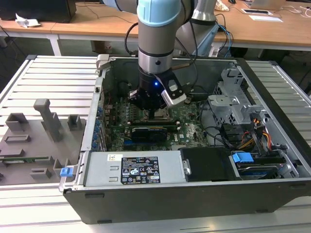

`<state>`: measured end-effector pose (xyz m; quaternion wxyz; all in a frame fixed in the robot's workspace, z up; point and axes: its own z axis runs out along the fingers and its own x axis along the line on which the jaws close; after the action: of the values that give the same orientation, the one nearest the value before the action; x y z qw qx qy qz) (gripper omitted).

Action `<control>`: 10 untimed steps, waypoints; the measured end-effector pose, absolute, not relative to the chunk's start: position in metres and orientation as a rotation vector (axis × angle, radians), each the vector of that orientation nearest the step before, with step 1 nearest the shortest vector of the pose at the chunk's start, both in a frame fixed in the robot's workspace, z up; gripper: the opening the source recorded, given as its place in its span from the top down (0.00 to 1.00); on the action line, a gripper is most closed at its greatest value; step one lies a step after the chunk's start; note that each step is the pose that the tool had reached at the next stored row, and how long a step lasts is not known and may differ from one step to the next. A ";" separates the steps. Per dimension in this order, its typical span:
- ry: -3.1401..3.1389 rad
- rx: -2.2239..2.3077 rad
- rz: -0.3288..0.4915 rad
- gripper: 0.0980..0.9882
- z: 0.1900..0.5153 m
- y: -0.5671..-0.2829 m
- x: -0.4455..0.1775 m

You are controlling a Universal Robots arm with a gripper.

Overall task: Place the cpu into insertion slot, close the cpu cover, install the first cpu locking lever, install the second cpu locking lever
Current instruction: 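Install the second cpu locking lever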

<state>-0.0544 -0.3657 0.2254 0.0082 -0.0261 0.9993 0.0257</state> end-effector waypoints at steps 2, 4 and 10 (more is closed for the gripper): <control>3.123 -0.081 0.092 0.99 0.225 -0.367 -0.056; 3.122 -0.081 0.102 0.99 0.225 -0.369 -0.057; 3.122 -0.081 0.107 0.99 0.225 -0.374 -0.064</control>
<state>-0.0641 -0.3742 0.2247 0.0084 -0.0260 0.9990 0.0342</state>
